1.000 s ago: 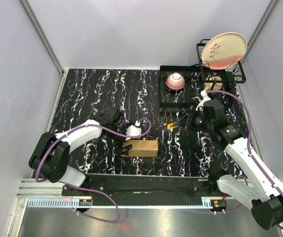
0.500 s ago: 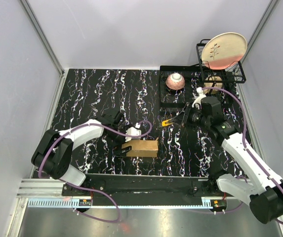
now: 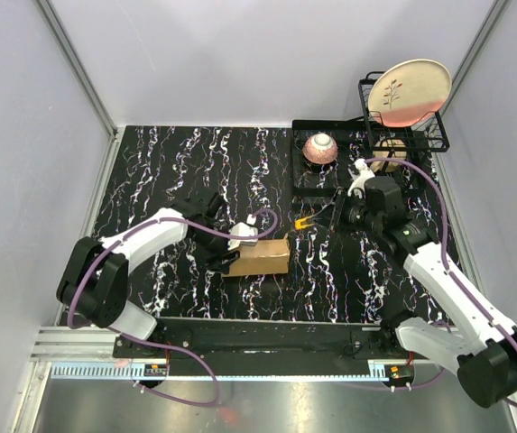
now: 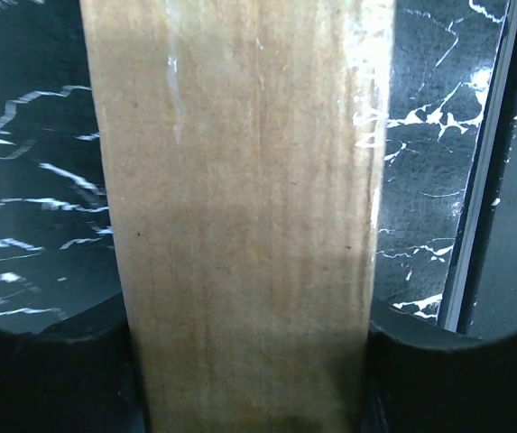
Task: Unpack the express box
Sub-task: Adjust the express box at the center of the board.
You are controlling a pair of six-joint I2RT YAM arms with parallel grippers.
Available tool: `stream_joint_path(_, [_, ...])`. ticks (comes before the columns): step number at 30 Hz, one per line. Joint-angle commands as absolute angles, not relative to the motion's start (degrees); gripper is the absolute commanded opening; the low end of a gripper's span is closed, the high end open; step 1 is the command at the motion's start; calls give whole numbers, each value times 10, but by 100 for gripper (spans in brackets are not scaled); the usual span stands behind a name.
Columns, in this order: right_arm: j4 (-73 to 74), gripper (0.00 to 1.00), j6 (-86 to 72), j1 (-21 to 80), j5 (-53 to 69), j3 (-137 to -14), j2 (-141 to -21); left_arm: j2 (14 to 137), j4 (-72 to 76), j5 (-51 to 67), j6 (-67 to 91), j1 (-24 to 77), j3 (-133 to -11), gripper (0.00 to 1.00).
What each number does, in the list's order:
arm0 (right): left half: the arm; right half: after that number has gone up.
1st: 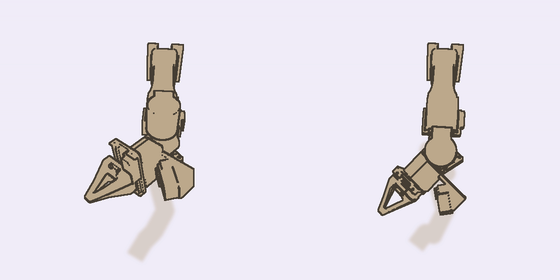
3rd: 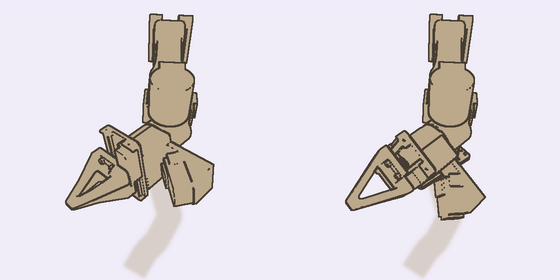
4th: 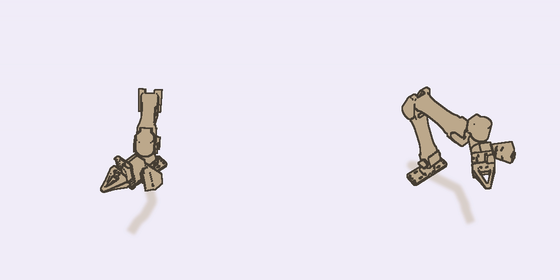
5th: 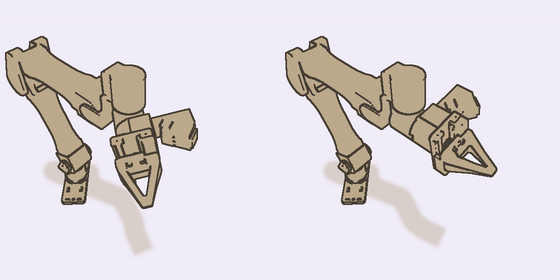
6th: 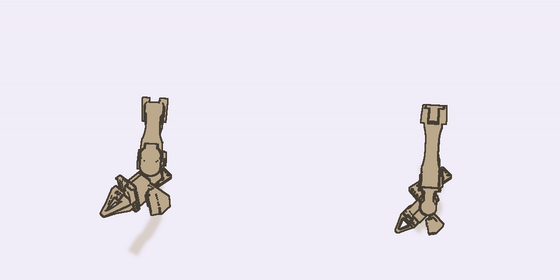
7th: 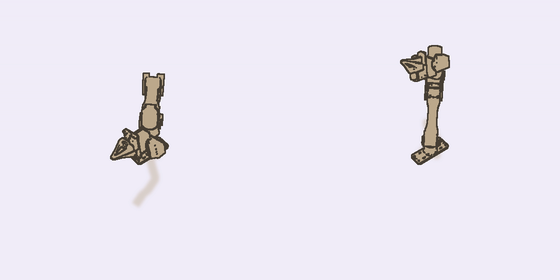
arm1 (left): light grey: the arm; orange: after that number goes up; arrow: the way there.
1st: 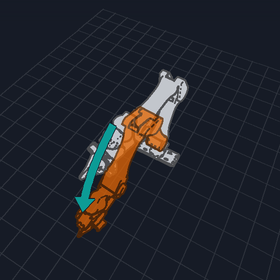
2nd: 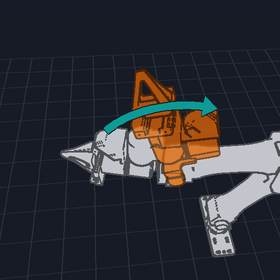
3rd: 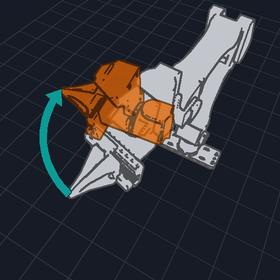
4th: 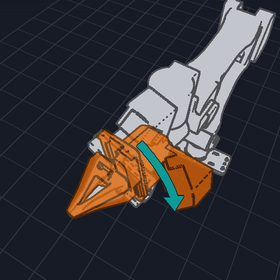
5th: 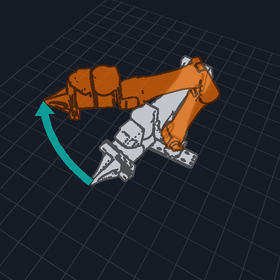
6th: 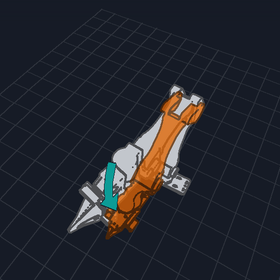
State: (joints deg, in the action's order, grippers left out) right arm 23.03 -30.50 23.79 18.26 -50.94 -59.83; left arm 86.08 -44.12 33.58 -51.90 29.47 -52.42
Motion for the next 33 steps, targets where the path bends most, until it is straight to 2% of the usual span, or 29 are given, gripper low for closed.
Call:
stream_joint_path(1, [224, 0, -270, 250, 154, -536, -553, 817, -512, 363, -542, 291, -602, 34])
stream_joint_path(8, [226, 0, -223, 361, 20, -592, -575, 789, -625, 303, -561, 327, -675, 33])
stream_joint_path(11, [246, 0, -193, 400, -29, -623, -566, 819, -715, 276, -575, 335, -728, 27])
stream_joint_path(16, [261, 0, -139, 441, -43, -617, -499, 893, -841, 258, -590, 335, -778, 13])
stream_joint_path(19, [282, 0, -114, 453, -40, -619, -455, 911, -886, 295, -594, 334, -784, 13])
stream_joint_path(28, [365, 0, -33, 512, 13, -648, -459, 968, -886, 419, -557, 334, -810, 14])
stream_joint_path(33, [373, 0, 52, 635, -28, -667, -507, 1012, -886, 497, -555, 331, -835, 15])
